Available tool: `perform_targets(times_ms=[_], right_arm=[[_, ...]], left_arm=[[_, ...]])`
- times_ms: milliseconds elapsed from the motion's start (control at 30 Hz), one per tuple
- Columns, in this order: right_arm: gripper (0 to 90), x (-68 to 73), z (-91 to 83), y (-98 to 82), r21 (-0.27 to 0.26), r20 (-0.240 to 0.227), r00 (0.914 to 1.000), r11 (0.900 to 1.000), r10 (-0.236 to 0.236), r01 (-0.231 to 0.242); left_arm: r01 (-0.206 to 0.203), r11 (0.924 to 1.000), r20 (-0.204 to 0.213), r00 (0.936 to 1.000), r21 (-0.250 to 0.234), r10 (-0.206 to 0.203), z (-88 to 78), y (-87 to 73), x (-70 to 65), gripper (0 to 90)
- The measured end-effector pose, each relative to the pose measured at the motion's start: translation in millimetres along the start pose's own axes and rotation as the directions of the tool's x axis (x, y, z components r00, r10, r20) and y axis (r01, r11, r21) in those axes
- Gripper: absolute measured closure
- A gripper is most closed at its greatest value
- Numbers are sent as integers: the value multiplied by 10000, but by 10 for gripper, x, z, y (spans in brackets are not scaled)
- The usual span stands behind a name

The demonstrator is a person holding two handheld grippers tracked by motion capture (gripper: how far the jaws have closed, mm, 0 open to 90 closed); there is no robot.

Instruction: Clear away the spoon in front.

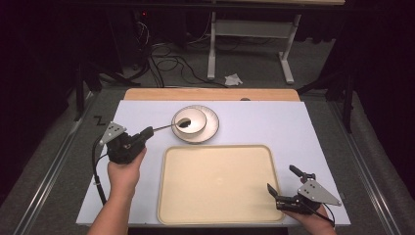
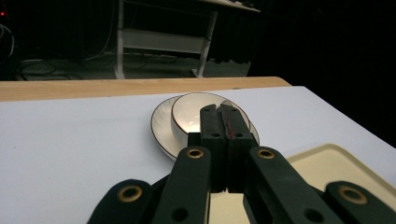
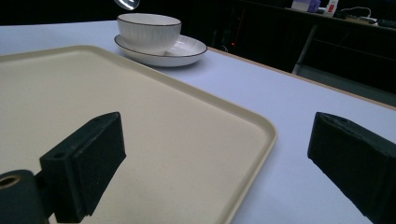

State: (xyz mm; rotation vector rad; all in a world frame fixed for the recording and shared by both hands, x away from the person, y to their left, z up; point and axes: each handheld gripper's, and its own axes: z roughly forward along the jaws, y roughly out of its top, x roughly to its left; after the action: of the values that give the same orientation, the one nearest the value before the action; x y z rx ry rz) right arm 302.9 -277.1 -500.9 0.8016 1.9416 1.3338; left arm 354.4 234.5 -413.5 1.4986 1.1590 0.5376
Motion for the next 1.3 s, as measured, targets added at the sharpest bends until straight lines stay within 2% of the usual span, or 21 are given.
perform_targets(times_ms=[167,500,633,733,833,900,1067,1233,1300], right_arm=[[49,7,-2,-5,-9,-40,10000,10000,29,-29],[49,9,-2,-6,-13,-16,10000,10000,62,-62],[49,9,2,-8,6,1,10000,10000,-33,33],[49,1,-5,-15,17,55,10000,10000,44,-44],[49,-11,-12,-20,-46,93,9999,9999,108,-108],[49,-19,-15,-16,-98,121,9999,9999,-49,50],[49,-20,-16,-18,-51,188,9998,10000,6,-5],[49,0,-26,-13,-30,197,9998,10000,-6,6],[49,0,-26,-14,-25,188,9998,10000,12,-11]], left_arm=[[-181,9998,301,9994,-127,185,-108,-75,-89,898],[-455,9984,852,9952,-333,482,-333,-368,-242,898],[-532,9977,912,9942,-412,568,-376,-510,-287,898],[-622,9973,772,9949,-388,650,-379,-626,-299,897],[-389,9986,995,9941,-357,422,-397,-660,-303,897],[-297,9986,1155,9927,-431,345,-421,-686,-325,897],[-559,9981,1247,9904,-270,589,-412,-729,-362,897],[-470,9987,1546,9867,-200,495,-397,-741,-397,897],[-315,9994,1822,9827,-150,337,-384,-747,-415,897]])
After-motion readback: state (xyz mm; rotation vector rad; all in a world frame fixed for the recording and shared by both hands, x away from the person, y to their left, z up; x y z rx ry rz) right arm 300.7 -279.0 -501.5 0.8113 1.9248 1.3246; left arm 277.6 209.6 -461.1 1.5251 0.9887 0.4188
